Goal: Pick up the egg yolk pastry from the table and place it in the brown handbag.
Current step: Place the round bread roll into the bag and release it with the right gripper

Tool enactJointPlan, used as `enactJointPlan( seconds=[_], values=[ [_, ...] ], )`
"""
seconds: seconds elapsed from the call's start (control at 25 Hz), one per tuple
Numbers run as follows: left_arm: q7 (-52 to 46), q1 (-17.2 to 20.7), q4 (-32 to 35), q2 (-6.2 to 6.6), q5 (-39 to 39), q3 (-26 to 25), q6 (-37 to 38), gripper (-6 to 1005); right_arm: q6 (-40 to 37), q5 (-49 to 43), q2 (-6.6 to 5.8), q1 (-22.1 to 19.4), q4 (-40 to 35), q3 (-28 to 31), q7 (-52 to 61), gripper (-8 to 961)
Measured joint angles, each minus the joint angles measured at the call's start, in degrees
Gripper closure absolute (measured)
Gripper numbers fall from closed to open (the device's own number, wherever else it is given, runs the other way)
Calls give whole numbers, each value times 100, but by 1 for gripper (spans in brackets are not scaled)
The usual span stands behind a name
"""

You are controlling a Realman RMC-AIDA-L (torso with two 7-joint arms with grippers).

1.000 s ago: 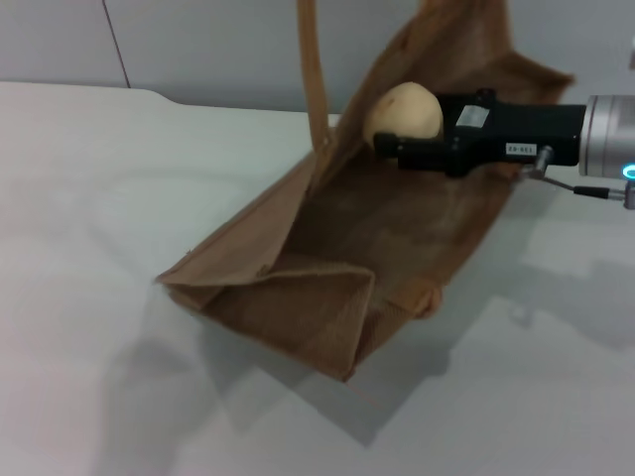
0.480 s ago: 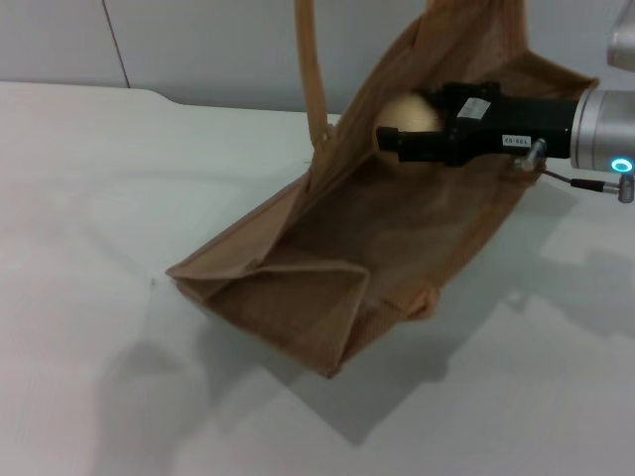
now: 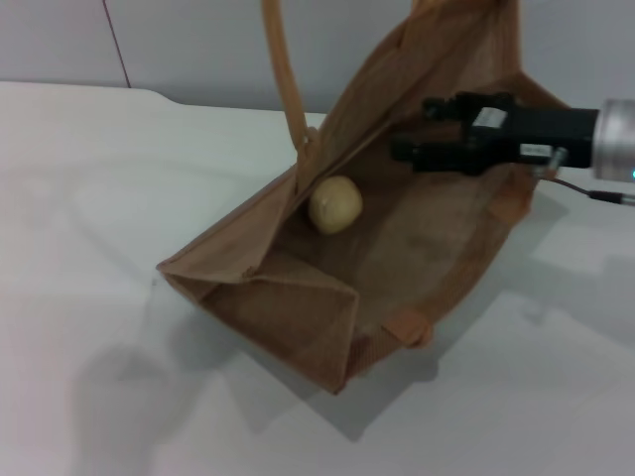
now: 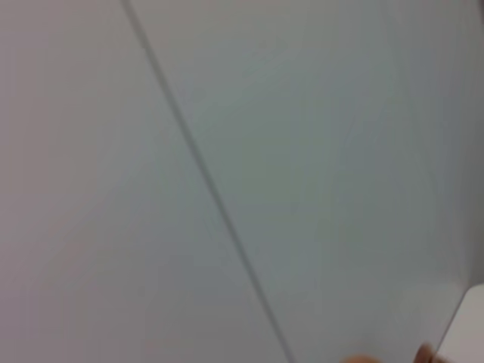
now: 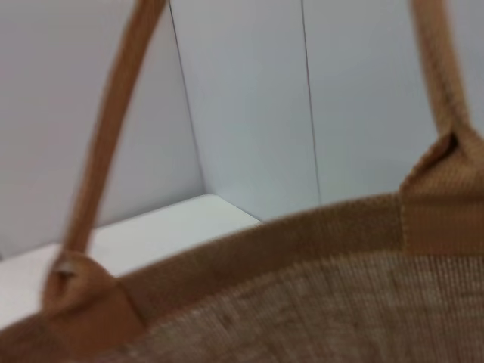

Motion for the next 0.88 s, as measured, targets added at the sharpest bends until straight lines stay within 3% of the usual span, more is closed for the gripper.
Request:
enactJointPlan(
  seconds=[0.24,0.48,0.6,0.88],
  values=[
    [-3,183,-289,0,184,-10,225,890,-578,-2,22,-815,-1207,15,593,80],
    [-14,479,-400,-8,246,-18,579,890,-429,-35,8,-1322,-1825,219,728,83],
    [-1,594,-530,-9,146,-19,782,879,-95,-45,7,-1484,-1891,524,674,85],
    [54,695,-912,-9,-338,-12,1013,852,536,-50,2,-1534,-1734,627,535,86]
  ],
)
